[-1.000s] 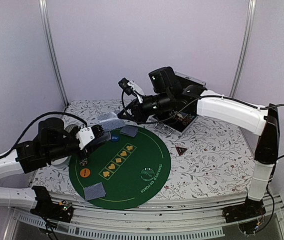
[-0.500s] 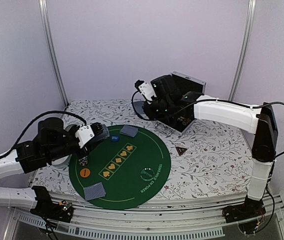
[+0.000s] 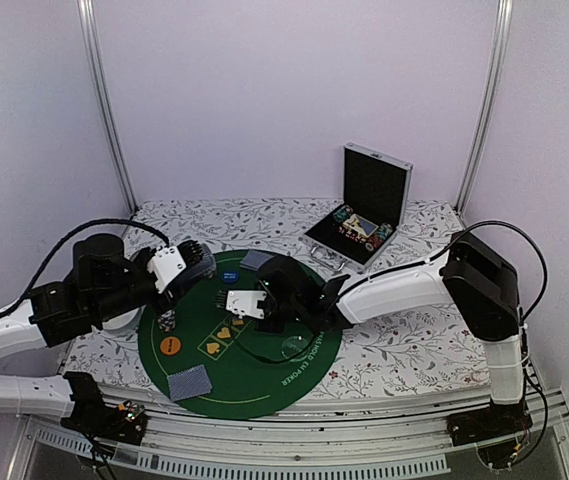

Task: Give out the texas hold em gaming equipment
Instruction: Flop the poker card in the community card area.

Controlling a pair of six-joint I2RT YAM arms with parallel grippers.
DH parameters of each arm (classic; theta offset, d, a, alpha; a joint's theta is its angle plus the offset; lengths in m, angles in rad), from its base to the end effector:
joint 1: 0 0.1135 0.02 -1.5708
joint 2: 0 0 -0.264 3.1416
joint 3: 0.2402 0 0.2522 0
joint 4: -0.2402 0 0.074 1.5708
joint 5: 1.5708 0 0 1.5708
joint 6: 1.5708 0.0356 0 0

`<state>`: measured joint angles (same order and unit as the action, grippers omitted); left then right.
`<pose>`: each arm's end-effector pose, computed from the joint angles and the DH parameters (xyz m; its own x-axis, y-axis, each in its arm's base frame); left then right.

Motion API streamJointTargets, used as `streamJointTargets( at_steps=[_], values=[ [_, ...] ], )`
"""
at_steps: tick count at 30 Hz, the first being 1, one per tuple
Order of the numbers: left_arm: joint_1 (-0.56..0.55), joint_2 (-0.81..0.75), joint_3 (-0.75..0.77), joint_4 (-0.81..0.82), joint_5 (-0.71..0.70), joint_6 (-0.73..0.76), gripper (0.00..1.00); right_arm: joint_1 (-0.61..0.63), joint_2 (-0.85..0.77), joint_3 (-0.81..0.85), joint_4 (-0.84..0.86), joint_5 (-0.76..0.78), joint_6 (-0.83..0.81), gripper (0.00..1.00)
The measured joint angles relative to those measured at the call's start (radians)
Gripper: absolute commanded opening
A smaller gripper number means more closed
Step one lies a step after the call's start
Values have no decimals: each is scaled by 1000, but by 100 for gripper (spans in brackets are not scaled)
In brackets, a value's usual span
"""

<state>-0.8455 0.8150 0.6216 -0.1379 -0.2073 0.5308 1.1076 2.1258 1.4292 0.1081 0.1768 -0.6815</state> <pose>0.1340 -0.1401 0.2820 0.1193 0.6123 -0.7816 0.6294 0.5622 0.5364 0.2184 0.4232 0.1662 0.3210 -0.7452 -0.5845 -0.7894 0.1304 -0.5998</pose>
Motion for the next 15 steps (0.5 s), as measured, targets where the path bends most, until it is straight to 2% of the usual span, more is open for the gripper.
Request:
streamJointTargets(
  at_steps=[8,15],
  values=[
    [2,-3,0,2,5,-4,45,37,0,-67,-3,-71,-69,2],
    [4,4,0,0,13,-5,44,135,0,-68,-67,-78,-138,2]
  ],
)
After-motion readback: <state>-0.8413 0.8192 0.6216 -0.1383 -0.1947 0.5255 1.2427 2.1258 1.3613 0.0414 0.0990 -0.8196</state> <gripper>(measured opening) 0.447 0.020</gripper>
